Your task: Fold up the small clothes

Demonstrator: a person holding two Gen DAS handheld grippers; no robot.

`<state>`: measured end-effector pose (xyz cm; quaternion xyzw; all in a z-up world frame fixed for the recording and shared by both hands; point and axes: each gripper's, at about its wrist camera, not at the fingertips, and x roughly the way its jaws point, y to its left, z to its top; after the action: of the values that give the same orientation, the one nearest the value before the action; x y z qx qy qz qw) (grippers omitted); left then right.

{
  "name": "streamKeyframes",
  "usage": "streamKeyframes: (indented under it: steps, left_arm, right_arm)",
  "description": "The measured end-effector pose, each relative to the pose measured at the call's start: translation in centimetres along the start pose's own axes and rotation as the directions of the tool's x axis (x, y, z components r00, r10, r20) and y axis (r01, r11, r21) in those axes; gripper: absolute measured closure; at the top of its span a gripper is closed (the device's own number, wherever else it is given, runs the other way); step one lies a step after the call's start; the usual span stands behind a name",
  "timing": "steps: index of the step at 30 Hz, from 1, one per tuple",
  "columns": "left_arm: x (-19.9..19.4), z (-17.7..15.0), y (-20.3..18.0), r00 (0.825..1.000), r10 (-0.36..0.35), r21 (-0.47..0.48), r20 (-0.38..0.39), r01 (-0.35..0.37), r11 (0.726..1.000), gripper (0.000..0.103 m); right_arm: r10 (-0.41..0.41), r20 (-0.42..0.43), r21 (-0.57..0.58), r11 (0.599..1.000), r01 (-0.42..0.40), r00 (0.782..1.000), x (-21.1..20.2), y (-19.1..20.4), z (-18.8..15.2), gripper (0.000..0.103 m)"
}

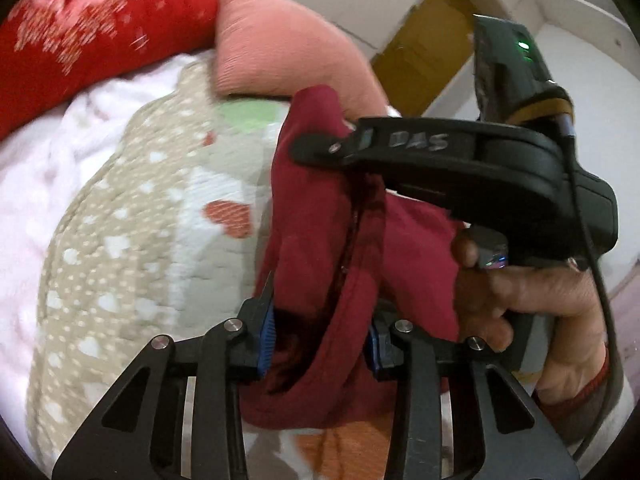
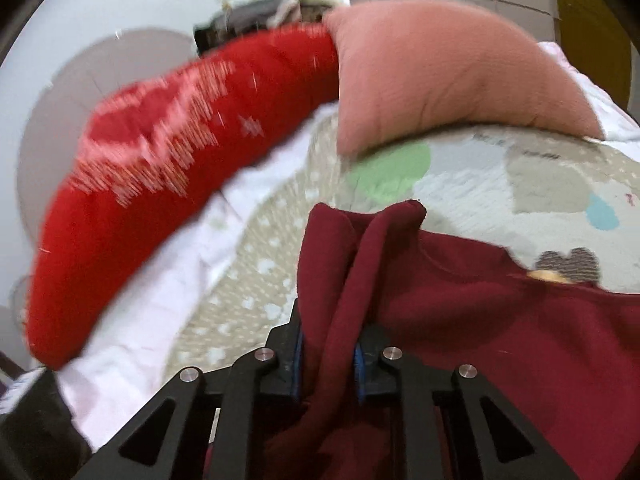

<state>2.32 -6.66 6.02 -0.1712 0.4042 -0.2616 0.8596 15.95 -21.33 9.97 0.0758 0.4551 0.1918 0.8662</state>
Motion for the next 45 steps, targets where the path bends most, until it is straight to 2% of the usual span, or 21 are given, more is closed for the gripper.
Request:
streamKeyframes:
  steps: [2,5,8,11,15,17,20,22,25,27,28,30,32,33,35,37,39,41,43,45]
  left_arm:
    - [0.0,0.1,-3.0,1.0,-0.003,0.069,-0.007,0.004,0.998,0.069]
    - [0.4,0.5,-7.2,0.999,-0.025,0.136,-0.03,0.029,0.99,0.069]
    - [1.6,0.2,-12.9,0.998,-0.036,0.248,-0.048,0.047,0.968,0.069]
    - [3.4,-0.6,-17.2,0.994,-0.07,0.297,-0.086,0.092,0.95,0.07]
    - [7.2,-2.6,-21.0,0.989,-0.052,0.343,-0.141,0.098,0.934,0.07]
    - [9.1,-3.8,-22.0,0.985,-0.032,0.35,-0.169,0.091,0.932,0.07]
    - [10.9,-4.9,-22.3,0.97,0.005,0.342,-0.242,0.081,0.936,0.07]
    - [10.6,-4.7,-22.0,0.964,-0.001,0.342,-0.264,0.094,0.935,0.07]
    - [7.8,-4.1,-21.5,0.968,-0.017,0.352,-0.25,0.107,0.93,0.065]
    - [4.7,-4.0,-20.9,0.979,-0.023,0.362,-0.201,0.096,0.927,0.053]
    - [3.4,-3.9,-20.4,0.987,-0.014,0.37,-0.162,0.074,0.926,0.043]
    - [1.2,-3.7,-19.3,0.997,0.02,0.377,-0.073,0.009,0.926,0.037]
    - [1.0,-2.8,-17.8,0.997,0.072,0.361,-0.015,-0.062,0.931,0.037]
    - [1.4,-2.5,-16.9,0.994,0.106,0.337,-0.012,-0.095,0.937,0.037]
    - [2.6,-2.3,-15.4,0.991,0.132,0.281,-0.037,-0.117,0.953,0.037]
    - [3.5,-3.4,-14.1,0.987,0.136,0.245,-0.082,-0.112,0.963,0.037]
    - [5.5,-4.7,-13.5,0.97,0.176,0.261,-0.167,-0.129,0.957,0.037]
    - [7.1,-6.3,-13.3,0.951,0.2,0.303,-0.234,-0.124,0.945,0.037]
    - [6.9,-7.1,-13.2,0.956,0.187,0.305,-0.226,-0.113,0.946,0.037]
    - [6.2,-6.9,-12.9,0.96,0.17,0.284,-0.224,-0.103,0.953,0.037]
  right_arm:
    - [0.019,0.027,-0.001,1.0,-0.019,0.999,-3.2,-1.1,0.0,0.086]
    - [-0.002,0.059,-0.025,1.0,0.004,0.998,-7.6,-3.0,-0.5,0.087]
    - [-0.036,0.106,-0.007,0.999,0.037,0.994,-12.0,-6.1,-1.5,0.087]
    - [-0.07,0.133,0.035,0.997,0.066,0.989,-15.5,-10.0,-2.8,0.088]
    - [-0.13,0.135,0.076,0.99,0.121,0.982,-18.3,-14.5,-5.1,0.088]
    - [-0.177,0.11,0.115,0.98,0.164,0.978,-18.3,-17.0,-6.5,0.088]
    - [-0.252,0.032,0.146,0.959,0.245,0.967,-16.3,-20.0,-8.7,0.088]
    - [-0.248,0.004,0.182,0.953,0.244,0.969,-14.8,-21.2,-9.7,0.088]
    - [-0.216,0.05,0.232,0.952,0.199,0.975,-14.8,-22.0,-10.3,0.086]
    - [-0.231,0.054,0.243,0.947,0.211,0.972,-15.8,-22.0,-10.0,0.07]
    - [-0.262,0.057,0.233,0.942,0.243,0.963,-16.4,-21.5,-10.0,0.07]
    - [-0.305,0.085,0.197,0.938,0.284,0.949,-18.3,-20.1,-10.2,0.07]
    - [-0.292,0.138,0.167,0.949,0.269,0.946,-20.3,-17.9,-10.4,0.07]
    - [-0.269,0.156,0.149,0.958,0.247,0.95,-20.9,-17.1,-10.6,0.07]
    - [-0.209,0.166,0.089,0.976,0.197,0.964,-21.0,-14.7,-10.8,0.07]
    - [-0.161,0.119,0.035,0.987,0.158,0.98,-19.6,-13.0,-11.7,0.07]
    - [-0.188,0.038,-0.014,0.982,0.189,0.981,-17.1,-12.4,-13.4,0.07]
    - [-0.261,-0.006,-0.041,0.964,0.261,0.965,-15.5,-13.0,-15.6,0.071]
    - [-0.245,0.031,-0.017,0.969,0.246,0.969,-16.2,-14.2,-17.1,0.072]
    - [-0.234,0.031,0.042,0.972,0.233,0.972,-17.9,-15.3,-17.5,0.075]
